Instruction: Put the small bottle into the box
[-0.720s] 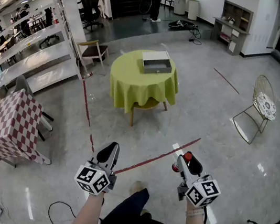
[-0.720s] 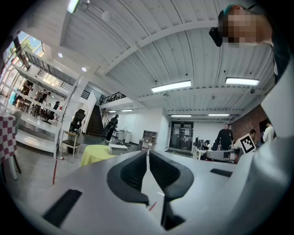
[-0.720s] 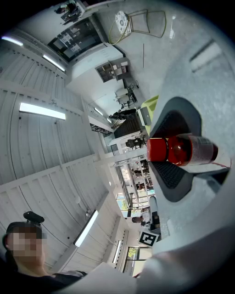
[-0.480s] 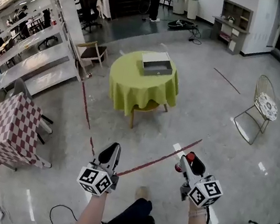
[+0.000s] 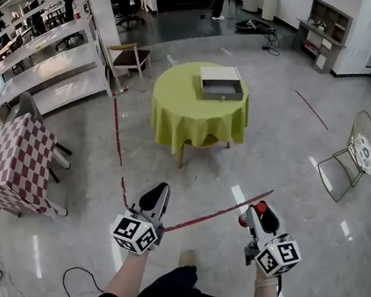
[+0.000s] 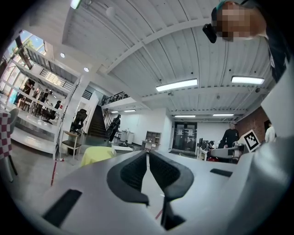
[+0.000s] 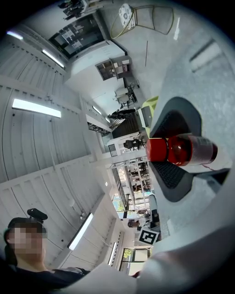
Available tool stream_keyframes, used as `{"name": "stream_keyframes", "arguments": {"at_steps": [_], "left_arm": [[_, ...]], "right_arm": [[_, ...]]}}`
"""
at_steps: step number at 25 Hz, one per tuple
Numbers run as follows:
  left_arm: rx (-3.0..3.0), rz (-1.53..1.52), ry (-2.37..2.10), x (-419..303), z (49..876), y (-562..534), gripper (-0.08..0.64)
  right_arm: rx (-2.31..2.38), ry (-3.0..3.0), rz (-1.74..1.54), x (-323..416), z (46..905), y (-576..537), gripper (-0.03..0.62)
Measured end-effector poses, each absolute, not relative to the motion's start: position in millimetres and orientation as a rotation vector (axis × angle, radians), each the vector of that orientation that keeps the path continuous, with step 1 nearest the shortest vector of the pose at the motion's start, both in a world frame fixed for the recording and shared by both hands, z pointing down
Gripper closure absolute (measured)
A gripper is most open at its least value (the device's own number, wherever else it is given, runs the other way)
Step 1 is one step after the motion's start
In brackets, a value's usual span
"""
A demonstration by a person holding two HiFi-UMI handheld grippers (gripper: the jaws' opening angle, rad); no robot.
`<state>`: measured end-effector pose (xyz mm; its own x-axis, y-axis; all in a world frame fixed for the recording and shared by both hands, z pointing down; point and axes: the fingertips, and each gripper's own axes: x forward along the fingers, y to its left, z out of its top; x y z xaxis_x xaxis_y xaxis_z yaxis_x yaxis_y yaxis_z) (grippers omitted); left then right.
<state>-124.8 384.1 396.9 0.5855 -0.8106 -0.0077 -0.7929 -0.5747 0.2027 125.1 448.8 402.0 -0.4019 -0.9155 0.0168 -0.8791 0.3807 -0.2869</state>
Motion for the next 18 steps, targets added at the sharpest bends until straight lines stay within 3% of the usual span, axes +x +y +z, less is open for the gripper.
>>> {"name": "stream_keyframes", "arguments": {"at_steps": [18], "left_arm": [[2.622,-0.127,-1.326,-150,416,264,0.535]], "right_arm": [[-1.666,2.456,-0.477,109,413,328,0.436]]}}
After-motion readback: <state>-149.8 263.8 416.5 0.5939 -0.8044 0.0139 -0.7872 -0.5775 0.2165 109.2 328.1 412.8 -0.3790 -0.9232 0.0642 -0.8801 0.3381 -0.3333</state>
